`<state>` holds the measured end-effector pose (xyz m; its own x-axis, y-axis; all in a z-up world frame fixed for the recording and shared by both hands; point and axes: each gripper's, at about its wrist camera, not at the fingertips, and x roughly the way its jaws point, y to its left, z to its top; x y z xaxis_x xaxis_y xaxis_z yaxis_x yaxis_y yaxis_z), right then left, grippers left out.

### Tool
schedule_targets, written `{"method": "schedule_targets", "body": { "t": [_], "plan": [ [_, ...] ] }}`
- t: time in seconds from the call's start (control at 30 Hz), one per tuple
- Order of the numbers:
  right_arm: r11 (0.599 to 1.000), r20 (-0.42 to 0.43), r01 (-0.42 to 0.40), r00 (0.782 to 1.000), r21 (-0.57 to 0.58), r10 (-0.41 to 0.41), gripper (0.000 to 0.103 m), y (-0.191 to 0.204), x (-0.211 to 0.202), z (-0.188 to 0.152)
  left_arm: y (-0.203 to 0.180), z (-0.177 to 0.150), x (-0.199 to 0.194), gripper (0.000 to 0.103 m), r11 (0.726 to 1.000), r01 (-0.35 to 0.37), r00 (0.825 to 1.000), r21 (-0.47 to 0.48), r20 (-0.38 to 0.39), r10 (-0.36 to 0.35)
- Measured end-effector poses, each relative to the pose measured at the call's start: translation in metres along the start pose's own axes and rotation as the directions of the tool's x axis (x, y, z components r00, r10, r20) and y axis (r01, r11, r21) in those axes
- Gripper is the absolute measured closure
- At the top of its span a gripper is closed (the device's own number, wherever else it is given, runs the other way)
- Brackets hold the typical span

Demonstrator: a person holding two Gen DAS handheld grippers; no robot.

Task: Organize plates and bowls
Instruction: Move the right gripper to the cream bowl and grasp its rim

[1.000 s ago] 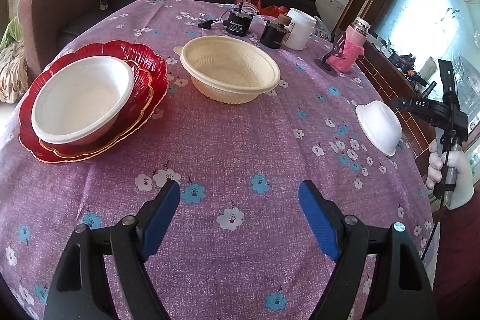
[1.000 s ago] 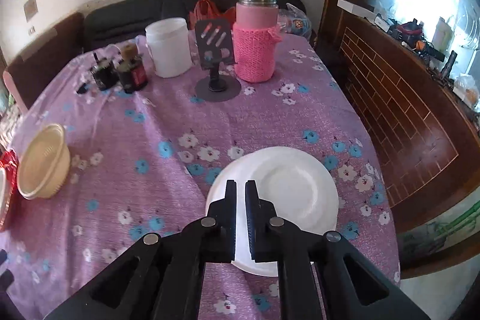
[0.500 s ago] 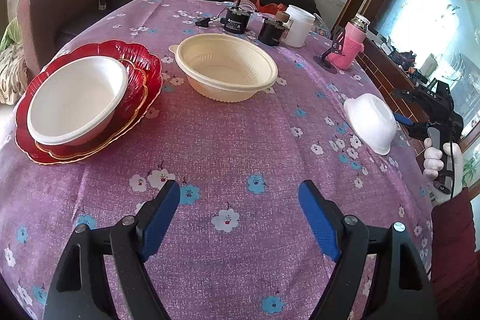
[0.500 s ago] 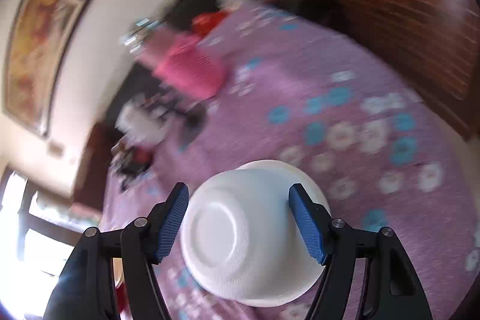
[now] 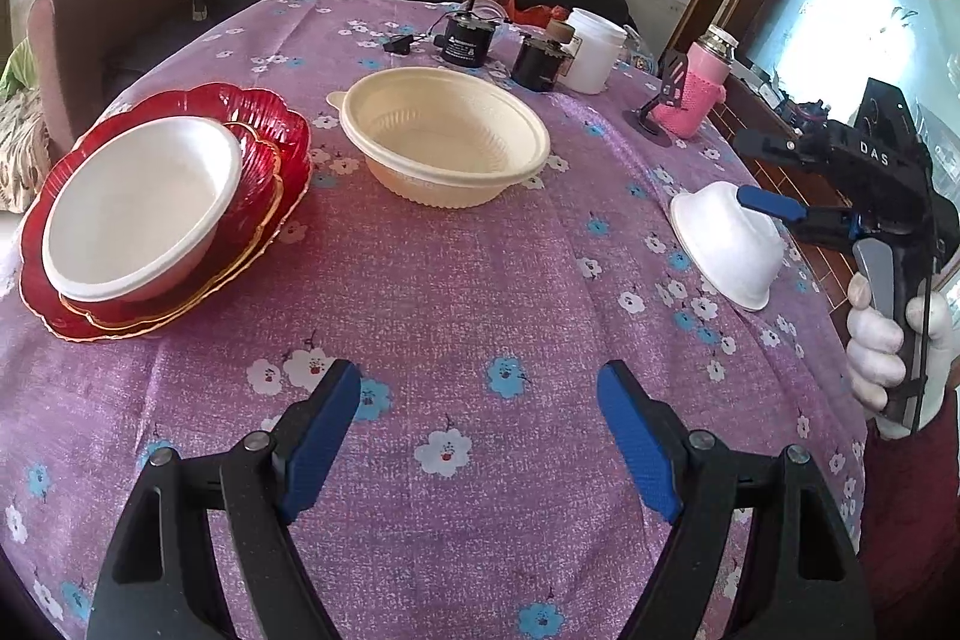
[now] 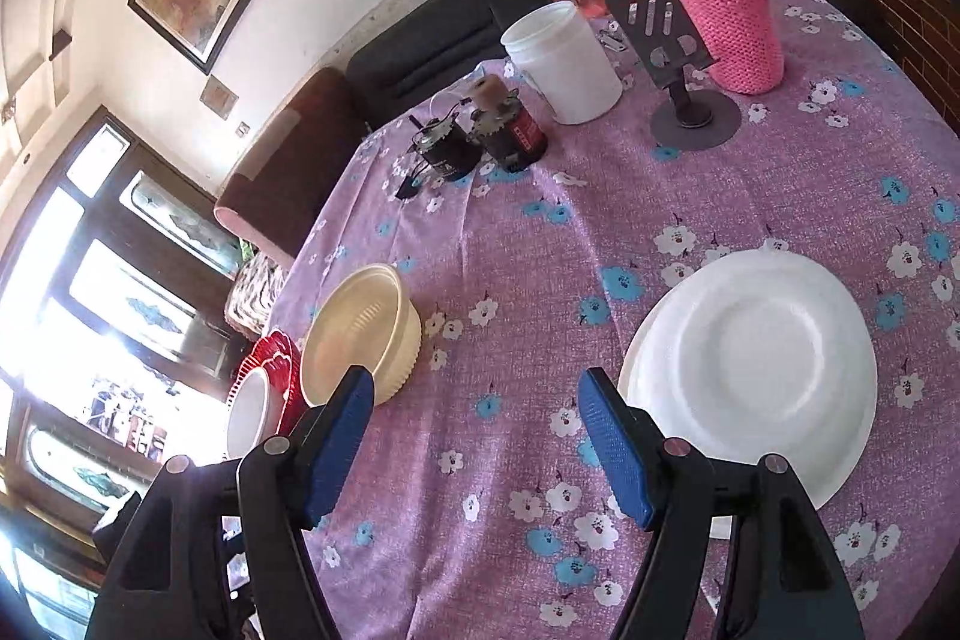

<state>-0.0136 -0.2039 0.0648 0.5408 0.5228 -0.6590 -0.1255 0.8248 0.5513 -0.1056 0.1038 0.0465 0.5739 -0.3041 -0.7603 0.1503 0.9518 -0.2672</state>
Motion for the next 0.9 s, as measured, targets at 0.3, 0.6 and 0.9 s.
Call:
{"method": "schedule_targets", "body": {
  "t": [0.3, 0.6, 0.9],
  "plan": [
    [1.000, -0.026, 0.010, 1.000, -0.001, -0.010, 0.028, 0.030, 0.058, -0.004, 0.026, 0.009, -0.009, 0.022, 0.997, -0.036, 0.999, -0.062, 0.026, 0.037],
    [0.996, -0.064, 0.023, 0.998, 0.086, -0.017, 0.040, 0.051, 0.136, 0.009, 0.032, 0.007, -0.008, 0.022, 0.996, -0.037, 0.999, -0.077, 0.018, 0.038],
    [0.986, -0.107, 0.062, 0.993, 0.156, -0.045, 0.088, 0.040, 0.154, 0.005, 0.040, 0.008, -0.010, 0.022, 0.994, -0.044, 0.999, -0.098, 0.023, 0.046]
  ]
}}
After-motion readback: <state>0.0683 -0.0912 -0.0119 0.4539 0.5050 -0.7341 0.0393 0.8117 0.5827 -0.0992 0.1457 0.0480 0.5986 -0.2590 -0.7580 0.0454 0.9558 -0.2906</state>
